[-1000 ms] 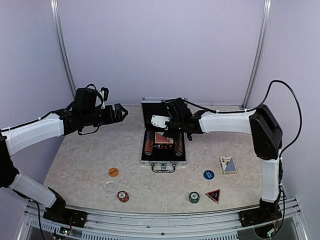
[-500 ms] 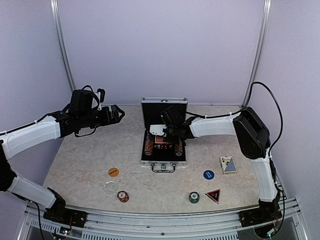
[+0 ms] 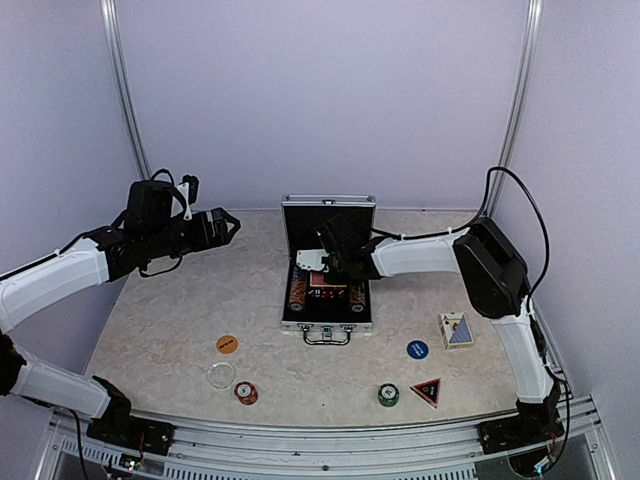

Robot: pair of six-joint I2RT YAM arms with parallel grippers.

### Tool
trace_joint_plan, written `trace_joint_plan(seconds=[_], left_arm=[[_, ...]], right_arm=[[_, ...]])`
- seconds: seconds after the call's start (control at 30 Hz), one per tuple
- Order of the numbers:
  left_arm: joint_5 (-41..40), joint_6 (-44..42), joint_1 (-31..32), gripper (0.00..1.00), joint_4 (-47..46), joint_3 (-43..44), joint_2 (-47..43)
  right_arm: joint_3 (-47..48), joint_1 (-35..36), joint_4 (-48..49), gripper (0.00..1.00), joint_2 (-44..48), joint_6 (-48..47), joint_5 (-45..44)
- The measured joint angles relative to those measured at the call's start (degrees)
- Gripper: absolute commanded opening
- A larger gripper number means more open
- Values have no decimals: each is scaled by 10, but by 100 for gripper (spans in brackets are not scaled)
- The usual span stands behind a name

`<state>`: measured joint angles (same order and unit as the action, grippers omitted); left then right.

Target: Pack up texas hold em set

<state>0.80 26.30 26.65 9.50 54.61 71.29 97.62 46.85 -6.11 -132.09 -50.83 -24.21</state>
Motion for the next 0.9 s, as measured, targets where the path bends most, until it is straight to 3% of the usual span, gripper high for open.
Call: trace_joint_plan(seconds=[0.4,0.9], left_arm=[[0,-1,-4,99,0,-4,-3],[0,-2,-9,99,0,-4,-3]], right_arm=[[20,-5,9,0,-21,-14,4],[30,-17,-26,0,-15,-15,71]])
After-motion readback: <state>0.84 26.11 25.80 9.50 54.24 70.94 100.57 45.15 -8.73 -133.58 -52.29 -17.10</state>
